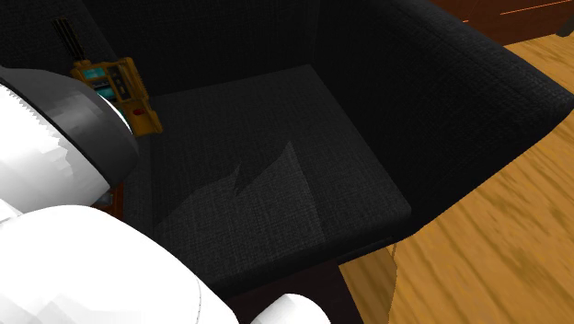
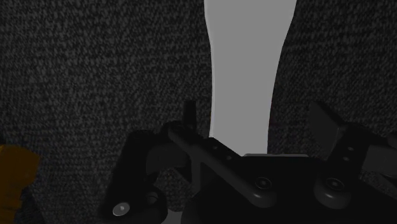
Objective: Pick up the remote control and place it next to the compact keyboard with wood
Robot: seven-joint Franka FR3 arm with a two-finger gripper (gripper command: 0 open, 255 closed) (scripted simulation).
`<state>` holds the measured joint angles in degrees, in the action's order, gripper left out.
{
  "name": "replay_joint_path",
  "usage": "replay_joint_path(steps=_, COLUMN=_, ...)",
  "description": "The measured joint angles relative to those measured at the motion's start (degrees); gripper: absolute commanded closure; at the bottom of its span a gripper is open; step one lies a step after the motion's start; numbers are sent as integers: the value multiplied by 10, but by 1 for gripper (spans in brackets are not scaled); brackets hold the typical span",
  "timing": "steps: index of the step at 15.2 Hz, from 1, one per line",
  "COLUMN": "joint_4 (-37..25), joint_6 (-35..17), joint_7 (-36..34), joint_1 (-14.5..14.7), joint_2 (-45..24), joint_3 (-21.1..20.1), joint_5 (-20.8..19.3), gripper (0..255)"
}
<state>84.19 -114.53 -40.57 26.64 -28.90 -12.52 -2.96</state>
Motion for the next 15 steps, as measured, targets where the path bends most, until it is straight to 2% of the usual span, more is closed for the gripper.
replay_joint_path(steps=4, joint_4=0, joint_6=0, joint_7=0, joint_1=0, joint_2=0, joint_3=0, joint_5=0, gripper=0)
replay_joint_path(steps=10, joint_4=-43, joint_6=59, joint_7=3, joint_1=-2, joint_2=17, joint_3=-2, joint_5=4, gripper=0)
replay_joint_path(steps=15, joint_4=-47, joint_6=63, joint_7=2, joint_1=-2, joint_2=17, joint_3=-2, joint_5=4, gripper=0)
